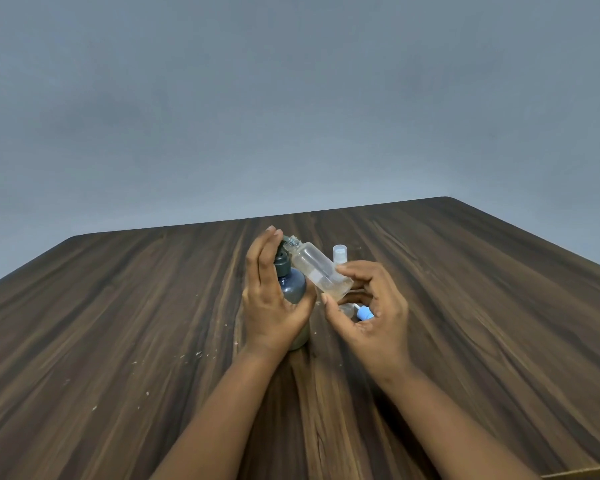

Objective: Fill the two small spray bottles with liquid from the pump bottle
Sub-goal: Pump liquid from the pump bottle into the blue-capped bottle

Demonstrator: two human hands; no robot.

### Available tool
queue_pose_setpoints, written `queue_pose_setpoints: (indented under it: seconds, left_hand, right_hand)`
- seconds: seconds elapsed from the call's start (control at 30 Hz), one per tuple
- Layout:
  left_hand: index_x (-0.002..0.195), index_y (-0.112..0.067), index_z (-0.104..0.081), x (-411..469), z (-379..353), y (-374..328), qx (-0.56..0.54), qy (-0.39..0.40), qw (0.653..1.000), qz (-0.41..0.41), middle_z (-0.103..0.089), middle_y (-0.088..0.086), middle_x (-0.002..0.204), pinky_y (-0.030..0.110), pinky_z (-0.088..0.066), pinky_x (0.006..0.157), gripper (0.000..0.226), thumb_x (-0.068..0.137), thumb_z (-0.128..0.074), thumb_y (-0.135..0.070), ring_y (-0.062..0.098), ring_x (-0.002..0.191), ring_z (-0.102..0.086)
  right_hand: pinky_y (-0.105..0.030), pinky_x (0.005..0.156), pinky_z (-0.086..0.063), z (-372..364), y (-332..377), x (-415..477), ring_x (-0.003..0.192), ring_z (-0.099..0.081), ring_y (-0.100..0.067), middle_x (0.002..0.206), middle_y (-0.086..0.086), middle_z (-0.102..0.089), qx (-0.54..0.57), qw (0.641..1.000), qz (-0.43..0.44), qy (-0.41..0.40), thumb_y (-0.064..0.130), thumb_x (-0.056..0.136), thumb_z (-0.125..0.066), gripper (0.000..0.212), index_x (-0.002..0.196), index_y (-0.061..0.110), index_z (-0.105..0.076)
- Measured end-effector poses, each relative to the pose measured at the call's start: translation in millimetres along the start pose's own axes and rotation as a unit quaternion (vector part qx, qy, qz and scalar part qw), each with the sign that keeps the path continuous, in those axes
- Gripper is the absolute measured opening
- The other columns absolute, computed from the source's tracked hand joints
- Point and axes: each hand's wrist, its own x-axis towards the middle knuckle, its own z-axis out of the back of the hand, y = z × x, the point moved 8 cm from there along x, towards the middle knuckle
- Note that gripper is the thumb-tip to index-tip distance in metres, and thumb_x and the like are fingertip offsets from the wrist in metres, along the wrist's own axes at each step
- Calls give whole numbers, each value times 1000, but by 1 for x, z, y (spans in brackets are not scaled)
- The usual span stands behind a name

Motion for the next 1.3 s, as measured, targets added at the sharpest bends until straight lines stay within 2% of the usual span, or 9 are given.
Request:
queue_pose_setpoints:
  seconds: [0.1, 0.3, 0.37, 0.53, 0.73, 0.97, 1.07, 1.17, 1.3]
  left_hand:
    - [135, -17, -31, 0, -1, 0, 3, 7, 1000, 2, -33, 2, 138, 36, -52, 89, 87, 64, -82, -17, 23, 124, -45]
    - [122, -16, -39, 2, 1, 0, -8, -7, 1000, 7, -40, -1, 124, 29, -51, 81, 75, 61, -82, -14, 17, 111, -50]
    - [124, -16, -39, 1, 0, 0, -10, -5, 1000, 7, -39, 0, 126, 28, -51, 83, 72, 64, -77, -21, 18, 113, -50]
    - [134, -16, -32, 0, 0, 0, -3, 9, 1000, 2, -33, 3, 137, 26, -49, 91, 81, 67, -77, -24, 23, 123, -45]
    - [123, -16, -39, 2, 0, 0, -6, -2, 1000, 11, -39, 0, 125, 22, -50, 82, 72, 63, -79, -19, 18, 111, -51]
    - [135, -14, -32, -1, -2, 2, -3, 14, 1000, 4, -33, 4, 139, 11, -37, 100, 88, 64, -83, -15, 22, 127, -42]
    - [130, -11, -37, 0, 1, 0, -22, -2, 1000, -4, -38, 5, 133, 15, -41, 97, 78, 65, -80, -17, 20, 122, -45]
    - [124, -10, -40, 1, 2, -1, -28, -9, 1000, -6, -41, 5, 127, 13, -42, 93, 71, 65, -77, -20, 16, 116, -47]
    - [129, -13, -37, 1, 0, 1, -25, 1, 1000, 2, -39, 4, 131, 15, -46, 91, 75, 66, -77, -24, 19, 119, -48]
  right_hand:
    - [-33, 67, -57, -1, -1, 0, 86, -65, -16, 99, 0, -61, -6, 1000, 1, 2, 17, 77, -72, 30, 102, 5, -61]
    - [-30, 67, -57, -1, 0, -1, 85, -64, -13, 98, -2, -61, -10, 1000, 6, 8, 16, 77, -71, 29, 101, 4, -61]
    - [-31, 67, -57, -1, -1, -1, 85, -64, -14, 99, -2, -61, -7, 1000, 5, 10, 16, 77, -72, 30, 102, 5, -61]
    - [-35, 68, -57, -1, -4, -1, 88, -65, -17, 101, -2, -61, -10, 1000, -1, 15, 18, 77, -73, 32, 105, 6, -60]
    - [-34, 68, -56, -1, -2, -1, 87, -64, -14, 98, -3, -62, -11, 1000, -3, 14, 18, 77, -70, 30, 102, 5, -61]
    - [-22, 72, -54, -1, 0, 0, 89, -62, -10, 99, -4, -62, -15, 1000, -5, 18, 18, 76, -71, 32, 103, 4, -60]
    - [-21, 72, -54, -2, -1, -1, 89, -63, -11, 99, -3, -62, -9, 1000, -7, 19, 17, 76, -72, 31, 103, 5, -60]
    - [-26, 71, -56, -2, -1, -1, 88, -63, -12, 99, -3, -61, -10, 1000, -4, 23, 17, 76, -71, 31, 103, 4, -60]
    - [-23, 71, -56, -2, 0, 0, 88, -63, -11, 99, -3, -61, -8, 1000, -5, 19, 18, 76, -71, 32, 103, 4, -60]
